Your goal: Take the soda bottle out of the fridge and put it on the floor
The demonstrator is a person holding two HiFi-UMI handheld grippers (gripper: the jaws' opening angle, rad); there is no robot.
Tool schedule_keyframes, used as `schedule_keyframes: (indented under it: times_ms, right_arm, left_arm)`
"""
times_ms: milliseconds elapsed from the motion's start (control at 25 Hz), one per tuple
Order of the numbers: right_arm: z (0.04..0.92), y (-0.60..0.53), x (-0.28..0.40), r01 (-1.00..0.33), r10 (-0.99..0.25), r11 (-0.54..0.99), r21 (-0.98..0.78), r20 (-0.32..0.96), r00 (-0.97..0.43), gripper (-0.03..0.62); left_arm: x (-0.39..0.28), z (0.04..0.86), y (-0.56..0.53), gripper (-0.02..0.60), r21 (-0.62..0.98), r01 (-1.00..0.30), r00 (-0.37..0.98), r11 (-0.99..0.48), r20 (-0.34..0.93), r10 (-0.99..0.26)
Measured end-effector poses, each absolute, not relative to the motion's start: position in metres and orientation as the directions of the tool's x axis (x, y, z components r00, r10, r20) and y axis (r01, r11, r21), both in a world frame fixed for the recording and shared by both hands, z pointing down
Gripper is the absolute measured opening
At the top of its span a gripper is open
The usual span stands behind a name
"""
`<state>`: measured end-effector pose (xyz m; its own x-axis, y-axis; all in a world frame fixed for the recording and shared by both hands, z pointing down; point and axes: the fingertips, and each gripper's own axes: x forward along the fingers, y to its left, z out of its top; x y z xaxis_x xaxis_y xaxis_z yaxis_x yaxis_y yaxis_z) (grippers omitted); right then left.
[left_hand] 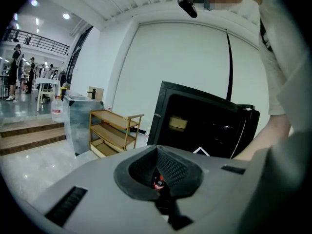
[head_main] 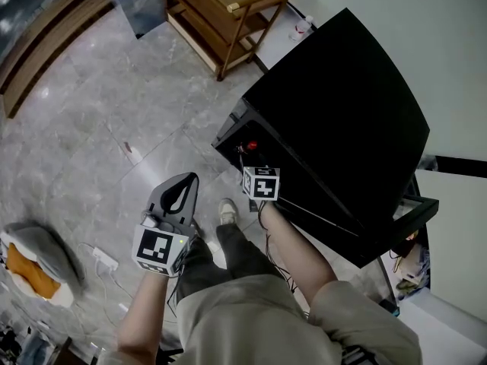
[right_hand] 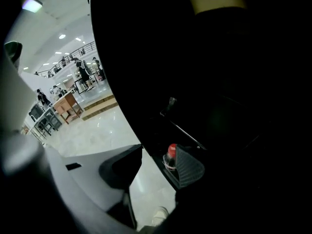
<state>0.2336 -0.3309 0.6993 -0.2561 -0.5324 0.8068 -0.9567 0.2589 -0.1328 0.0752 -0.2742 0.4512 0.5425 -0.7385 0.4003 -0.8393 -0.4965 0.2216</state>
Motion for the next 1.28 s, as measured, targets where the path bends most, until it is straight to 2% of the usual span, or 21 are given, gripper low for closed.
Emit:
schedule_keyframes:
  times_ms: [280,560,840,960,1280]
  right_arm:
    - [0.733,-0.338,0.255,-0.988,-0.564,0.124,-0.095,0.812,-0.149,0.202]
    - [0.765,-0.358,0.259,-0.984,-0.55,0.147,-0.099,0.819,-0.165,0.202]
    - [0.784,-0.364,0.261,-0.982,-0.526,0.165,-0.088,0.835,-0.163,0.201]
    - [0.789,-0.365,0.257,-0.974,-0.495,0.211,-0.081,0.851,-0.178,0.143]
    - [0.785,-0.359,0.249,-0.958,-0.478,0.288,-0.021,0.863,-0.163,0.12]
  left_arm:
    - [0.075,0.476,-0.27,0.006,0.28,-0.839,0.545,-0.468,0.435,-0.717]
    - [0.077,0.498,-0.263,0.006,0.187,-0.84,0.53,-0.51,0.483,-0.697]
    - [0.067,0.515,-0.256,0.006,0.188,-0.85,0.511,-0.491,0.515,-0.688]
    - [0.063,0.521,-0.252,0.006,0.18,-0.855,0.5,-0.487,0.534,-0.682]
    - [0.049,0.525,-0.24,0.006,0.209,-0.869,0.483,-0.448,0.555,-0.677]
